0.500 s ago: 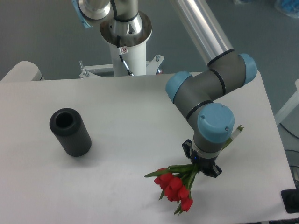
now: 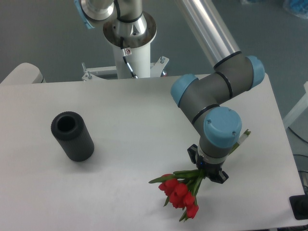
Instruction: Insert the flowers into the vase
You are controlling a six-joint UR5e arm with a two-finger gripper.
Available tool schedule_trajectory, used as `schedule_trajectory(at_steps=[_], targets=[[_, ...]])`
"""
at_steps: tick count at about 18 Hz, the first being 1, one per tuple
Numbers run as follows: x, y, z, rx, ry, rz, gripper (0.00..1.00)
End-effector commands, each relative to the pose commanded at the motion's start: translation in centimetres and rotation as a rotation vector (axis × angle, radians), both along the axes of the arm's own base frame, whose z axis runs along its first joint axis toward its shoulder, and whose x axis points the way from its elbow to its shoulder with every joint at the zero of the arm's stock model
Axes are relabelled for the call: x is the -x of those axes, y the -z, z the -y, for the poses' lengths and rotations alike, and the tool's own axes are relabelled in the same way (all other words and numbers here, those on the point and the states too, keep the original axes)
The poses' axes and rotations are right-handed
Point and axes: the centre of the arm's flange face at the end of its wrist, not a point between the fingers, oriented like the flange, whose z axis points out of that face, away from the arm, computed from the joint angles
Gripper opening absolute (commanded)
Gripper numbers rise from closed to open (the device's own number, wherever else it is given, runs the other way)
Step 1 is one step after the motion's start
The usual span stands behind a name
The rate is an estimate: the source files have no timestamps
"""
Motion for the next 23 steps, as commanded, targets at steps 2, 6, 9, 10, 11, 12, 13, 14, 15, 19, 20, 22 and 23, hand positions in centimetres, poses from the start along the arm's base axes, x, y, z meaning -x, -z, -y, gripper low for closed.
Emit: schedule_trajectory(at_steps=[2, 6, 9, 10, 11, 12, 13, 14, 15, 19, 20, 22, 23], targets=[[-0.1, -0.2, -0.2, -0.014, -0.009, 0.003, 0.0], [-0.7, -0.6, -0.4, -0.056, -0.008, 0.028, 0.0], [-1.6, -1.3, -0.7, -0.109, -0.027, 0.064, 0.0], [-2.3, -1.7, -0.9, -0.133, -0.039, 0.082, 0.0], [-2.9, -1.8, -1.1, -0.164, -0.059, 0.112, 0.0], [-3.4, -2.0, -1.5, -0.209, -0.081, 0.147, 0.0], [-4.0, -2.5, -1.9, -0.26, -0.104, 0.18, 0.0], [-4.7, -2.9, -2.2, -0.298, -0.128, 0.207, 0.0], [-5.4, -3.4, -2.2, -0.324, -0.147, 0.227, 0.0], [-8.0, -5.9, -2.6, -0.428, -0.164, 0.313, 0.0], [-8.5, -6.5, -2.7, -0.461, -0.173, 0.345, 0.0], [-9.1, -8.3, -2.7, -0.534, -0.17, 0.397, 0.0], [-9.4, -8.8, -2.8, -0.566, -0.167, 0.43, 0.0]])
